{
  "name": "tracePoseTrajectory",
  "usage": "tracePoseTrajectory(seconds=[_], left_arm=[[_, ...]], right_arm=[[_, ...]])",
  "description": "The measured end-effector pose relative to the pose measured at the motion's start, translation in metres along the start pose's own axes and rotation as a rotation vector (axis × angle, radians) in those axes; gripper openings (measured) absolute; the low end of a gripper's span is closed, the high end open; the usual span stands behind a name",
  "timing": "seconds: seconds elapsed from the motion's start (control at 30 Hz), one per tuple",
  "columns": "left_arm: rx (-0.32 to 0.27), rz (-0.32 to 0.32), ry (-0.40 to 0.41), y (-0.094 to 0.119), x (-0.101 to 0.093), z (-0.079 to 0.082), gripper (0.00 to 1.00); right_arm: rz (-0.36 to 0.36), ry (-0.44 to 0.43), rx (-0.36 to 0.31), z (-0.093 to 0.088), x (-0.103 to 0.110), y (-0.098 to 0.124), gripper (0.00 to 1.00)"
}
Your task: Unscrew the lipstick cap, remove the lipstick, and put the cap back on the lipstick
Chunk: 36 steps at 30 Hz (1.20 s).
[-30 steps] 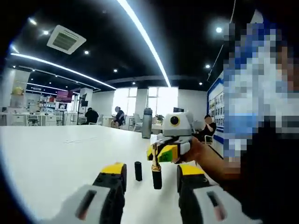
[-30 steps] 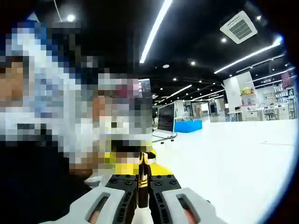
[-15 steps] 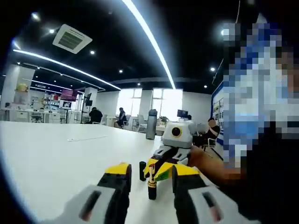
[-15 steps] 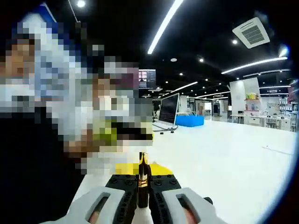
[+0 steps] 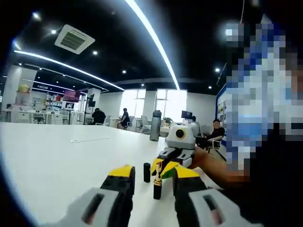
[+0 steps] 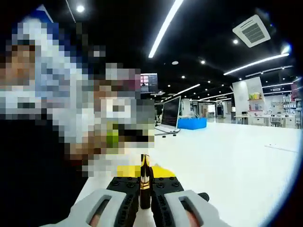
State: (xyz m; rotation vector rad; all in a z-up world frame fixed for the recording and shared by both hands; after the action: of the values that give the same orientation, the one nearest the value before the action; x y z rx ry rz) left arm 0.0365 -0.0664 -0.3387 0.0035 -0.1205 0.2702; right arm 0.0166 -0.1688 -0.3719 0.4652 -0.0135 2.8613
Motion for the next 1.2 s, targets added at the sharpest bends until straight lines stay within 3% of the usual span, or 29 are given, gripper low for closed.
tracePoseTrajectory(seconds=[0.3,0.5,0.7,0.77,0.97,1.2], left_arm=[[0.004,-0.002,0.004,-0.001,0.001,-0.002,0.33],[0.011,-0.003,0.022,-0.006,0.007,-0.006,0.34],[0.007,-0.005,0.015,-0.003,-0.001,-0.005,0.32],[0.003,-0.009,0.008,0.001,-0.004,-0.002,0.27],[-0.007,0.006,0.001,0.001,-0.002,0.0,0.29],[0.002,-0.008,0.022,-0.005,-0.001,-0.005,0.29]], right_arm=[[0.001,-0.014,0.013,-0.003,0.0,0.002,0.07],[0.001,-0.031,0.04,-0.008,-0.007,-0.002,0.17],[-0.006,-0.031,0.03,-0.008,-0.003,0.003,0.24],[-0.012,-0.014,0.019,-0.007,-0.001,0.003,0.3],[-0.03,0.056,0.002,-0.001,0.0,0.001,0.37],[-0.035,0.073,-0.018,0.005,-0.002,0.008,0.46]])
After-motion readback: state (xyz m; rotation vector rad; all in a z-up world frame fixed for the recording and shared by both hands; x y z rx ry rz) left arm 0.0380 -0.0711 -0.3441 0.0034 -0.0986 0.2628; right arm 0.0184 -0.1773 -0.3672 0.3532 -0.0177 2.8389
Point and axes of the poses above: the point that each gripper's makers call its tool centre point, and the gripper's own axes: y roughly backward along the fingers, x roughly to its left, z roughly out of its top, the point moved 4 cm from there along y, roughly backward along the fingers, and after that the axes turned 14 degrees about -y, right-handed, at the moved point
